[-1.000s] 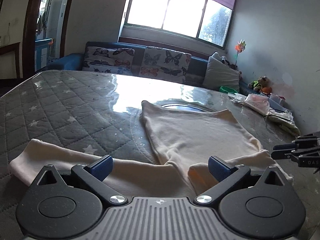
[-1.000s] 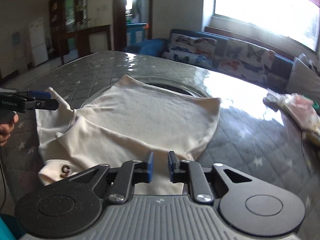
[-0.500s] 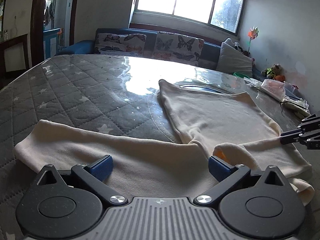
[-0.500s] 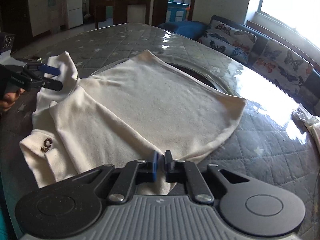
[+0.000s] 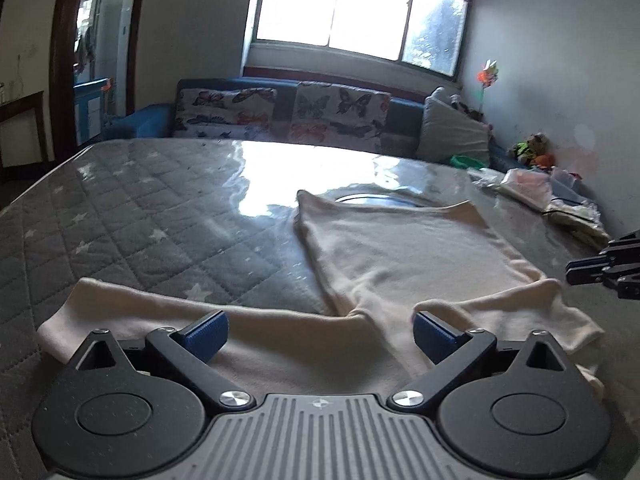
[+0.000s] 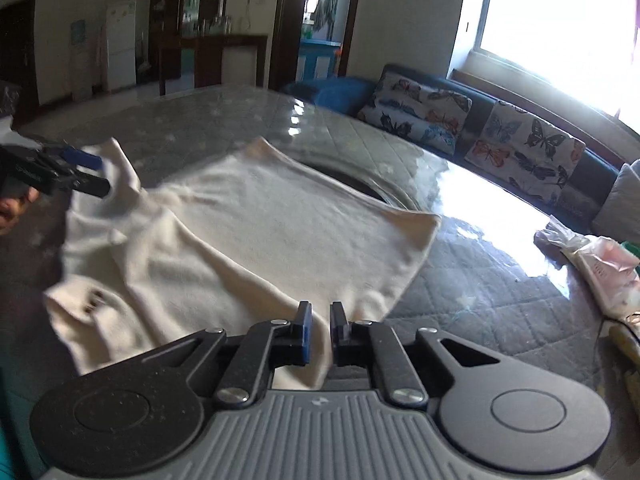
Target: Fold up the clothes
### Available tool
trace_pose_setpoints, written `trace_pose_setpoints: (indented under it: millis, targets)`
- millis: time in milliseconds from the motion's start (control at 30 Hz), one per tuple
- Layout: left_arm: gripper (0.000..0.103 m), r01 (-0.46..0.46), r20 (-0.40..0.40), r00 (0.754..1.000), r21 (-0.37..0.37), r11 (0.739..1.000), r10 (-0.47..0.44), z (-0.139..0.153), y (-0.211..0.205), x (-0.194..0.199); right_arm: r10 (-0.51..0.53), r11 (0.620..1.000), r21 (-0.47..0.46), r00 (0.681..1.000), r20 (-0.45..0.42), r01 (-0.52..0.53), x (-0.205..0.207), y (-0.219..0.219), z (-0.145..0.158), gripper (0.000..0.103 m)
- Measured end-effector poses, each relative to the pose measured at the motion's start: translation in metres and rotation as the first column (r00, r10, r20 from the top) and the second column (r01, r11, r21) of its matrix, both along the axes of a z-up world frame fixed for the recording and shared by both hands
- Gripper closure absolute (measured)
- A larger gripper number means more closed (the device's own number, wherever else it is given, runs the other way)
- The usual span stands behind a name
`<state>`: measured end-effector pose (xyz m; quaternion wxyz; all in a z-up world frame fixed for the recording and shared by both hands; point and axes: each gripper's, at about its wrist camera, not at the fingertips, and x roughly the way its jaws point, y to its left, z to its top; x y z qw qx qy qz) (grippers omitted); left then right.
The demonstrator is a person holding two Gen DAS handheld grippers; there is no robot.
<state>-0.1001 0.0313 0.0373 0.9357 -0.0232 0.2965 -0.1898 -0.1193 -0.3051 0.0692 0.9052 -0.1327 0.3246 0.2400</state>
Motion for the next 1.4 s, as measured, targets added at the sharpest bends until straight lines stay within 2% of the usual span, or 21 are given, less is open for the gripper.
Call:
trace_pose_setpoints:
  millis: [67,133,200,267,367,500,633,700,767,867,1033,1100,1167,1200,1300,1333,1367,1400]
  targets:
    - [0.013,0.058,0.013,0.998,-0.014,0.998,-0.058,0.004,-0.010,-0.006,0.008,1.000,0.030,1.000,-0.025,-0.007,-0.011,0.003,-0.002,0.095]
    - [0.026,0.114,0.016,0.993,-0.009,0.993,-0.114,0.004,-0.023,-0.009,0.005,0.998,0.057,0.998,-0.060,-0.001,-0.019,0.006,-0.009,0.095]
    - [0.035,0.170,0.019,0.985,-0.004,0.985,-0.170,0.004,-0.036,-0.013,-0.026,0.998,0.057,0.996,-0.090,0.031,-0.024,0.005,-0.020,0.094]
    - [0.048,0.225,0.022,0.974,0.002,0.974,-0.225,0.003,-0.049,-0.017,-0.063,0.995,0.074,0.991,-0.116,0.072,-0.029,0.001,-0.029,0.094]
    - [0.058,0.290,0.016,0.957,0.017,0.957,-0.291,0.001,-0.068,-0.019,-0.093,0.990,0.096,0.990,-0.111,0.103,-0.035,-0.003,-0.030,0.094]
    - [0.061,0.260,-0.045,0.965,0.024,0.965,-0.258,-0.010,-0.073,-0.011,-0.097,0.990,0.095,0.992,-0.076,0.104,-0.038,0.001,-0.024,0.090]
    - [0.061,0.240,-0.055,0.969,-0.009,0.971,-0.240,-0.011,-0.067,-0.013,-0.092,0.987,0.128,0.995,-0.046,0.097,-0.037,0.006,-0.018,0.087]
    - [0.072,0.241,-0.066,0.968,-0.018,0.970,-0.242,-0.014,-0.066,-0.012,-0.090,0.985,0.143,0.995,-0.044,0.095,-0.033,0.009,-0.019,0.086]
    - [0.092,0.235,-0.078,0.969,-0.019,0.972,-0.236,-0.016,-0.066,-0.011,-0.092,0.983,0.152,0.995,-0.050,0.098,-0.030,0.013,-0.023,0.083]
    - [0.096,0.214,-0.063,0.975,-0.009,0.977,-0.214,-0.015,-0.062,-0.016,-0.092,0.986,0.136,0.993,-0.071,0.101,-0.026,0.018,-0.032,0.081]
    - [0.096,0.183,-0.027,0.983,0.013,0.983,-0.183,-0.009,-0.056,-0.024,-0.084,0.990,0.104,0.994,-0.067,0.091,-0.025,0.025,-0.034,0.080]
    - [0.091,0.186,-0.026,0.982,0.011,0.982,-0.186,-0.008,-0.056,-0.024,-0.066,0.992,0.107,0.996,-0.053,0.071,-0.022,0.032,-0.029,0.079]
    - [0.074,0.194,-0.032,0.981,0.026,0.981,-0.193,-0.010,-0.061,-0.020,-0.049,0.993,0.109,0.998,-0.043,0.053,-0.019,0.039,-0.026,0.079]
    - [0.072,0.193,-0.034,0.981,0.033,0.981,-0.192,-0.012,-0.063,-0.018,-0.038,0.993,0.112,0.999,-0.036,0.042,-0.017,0.044,-0.024,0.079]
    - [0.075,0.214,-0.051,0.976,0.030,0.976,-0.213,-0.018,-0.067,-0.015,-0.003,0.991,0.131,1.000,-0.018,0.006,-0.009,0.060,-0.019,0.078]
    - [0.088,0.216,-0.044,0.976,0.030,0.976,-0.214,-0.018,-0.067,-0.016,0.008,0.991,0.137,1.000,-0.017,-0.006,-0.007,0.065,-0.018,0.078]
    - [0.093,0.217,-0.037,0.976,0.030,0.976,-0.216,-0.018,-0.067,-0.018,0.018,0.990,0.141,1.000,-0.019,-0.016,-0.004,0.069,-0.018,0.078]
    - [0.094,0.219,-0.030,0.975,0.030,0.975,-0.218,-0.018,-0.067,-0.020,0.029,0.989,0.145,0.999,-0.020,-0.026,-0.001,0.074,-0.018,0.078]
